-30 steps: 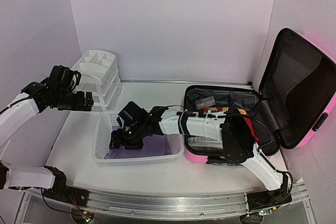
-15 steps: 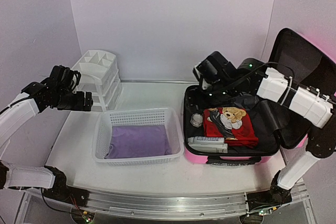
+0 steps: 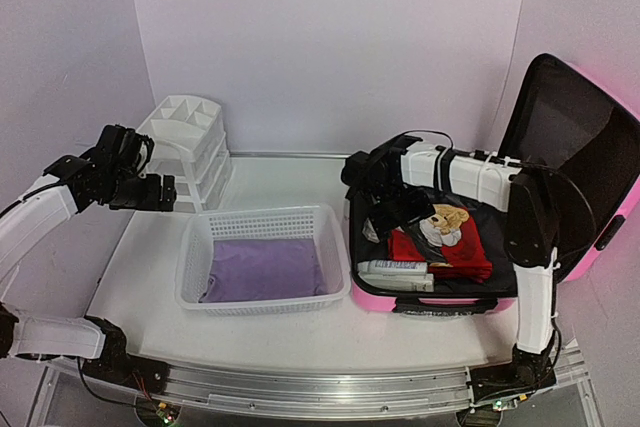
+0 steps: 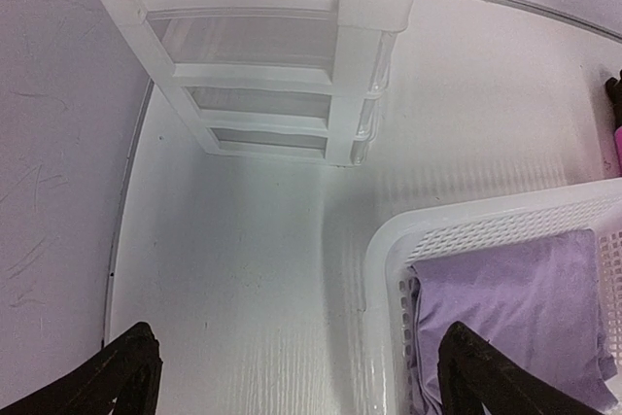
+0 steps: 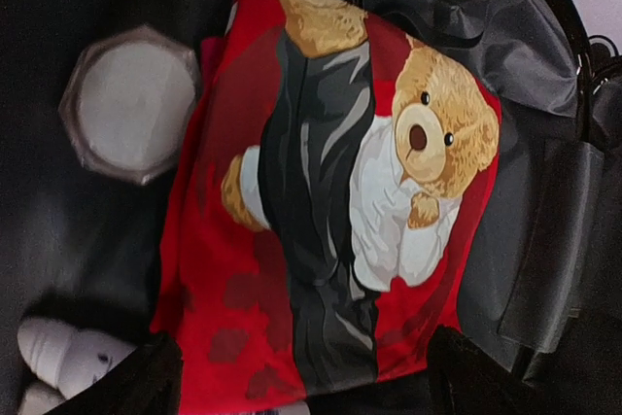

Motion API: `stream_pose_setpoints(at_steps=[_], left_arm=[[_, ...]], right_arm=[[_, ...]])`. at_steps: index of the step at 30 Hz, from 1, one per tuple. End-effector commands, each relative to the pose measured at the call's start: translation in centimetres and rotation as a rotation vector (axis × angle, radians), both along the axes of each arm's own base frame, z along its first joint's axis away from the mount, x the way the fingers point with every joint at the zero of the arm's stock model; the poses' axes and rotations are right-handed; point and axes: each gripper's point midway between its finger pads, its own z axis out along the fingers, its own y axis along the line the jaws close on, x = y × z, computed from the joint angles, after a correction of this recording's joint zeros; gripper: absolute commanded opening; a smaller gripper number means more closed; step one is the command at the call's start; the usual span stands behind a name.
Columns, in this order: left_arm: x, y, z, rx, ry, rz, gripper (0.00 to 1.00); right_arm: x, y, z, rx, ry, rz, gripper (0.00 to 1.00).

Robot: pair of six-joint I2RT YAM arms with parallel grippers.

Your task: Open, take out, and arrange the luggage

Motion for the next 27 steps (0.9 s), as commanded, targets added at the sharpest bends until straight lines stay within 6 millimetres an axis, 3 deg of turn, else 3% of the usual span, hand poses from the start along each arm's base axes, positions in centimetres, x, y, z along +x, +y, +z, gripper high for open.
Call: stream_pose_setpoints(at_steps=[1,5,10,15,18,23,27], left_arm=[[0.3,-0.2,1.7,-0.027,-0.066,-0.016,1.0],[0.0,-0.4,2.2,-0.048,-0.081,-0.029,1.0],[-0.3,-0.5,2.8,-0.062,-0.1,-0.036,0.99],[-0.4,-0.6,3.0,-0.067,-0.108,-0.04,0.99],[-0.5,-0.6,3.2,-0.068,-0.114,-0.041,0.99],[-0.6,-0.5,3.3,-0.061,-0.12,-0.039,1.0],[-0.5,-0.6,3.2,-0.058,-0.117,-0.042,0.99]], right_arm=[[3.2,0.6,0.3,0.044,-0.051,-0.061,0.83],[5.0,2.0,-0.9,0.116,-0.065,-0.076,0.77],[6.8,2.3,-2.6,0.139,-0.062,-0.111,0.72],[8.4,2.0,-4.0,0.126,-0.071,-0.136,0.69],[9.1,1.6,-4.9,0.105,-0.075,-0.153,0.62],[9.7,0.7,-5.9,0.066,-0.083,-0.171,0.61],[9.9,0.2,-6.0,0.061,-0.086,-0.181,0.48]])
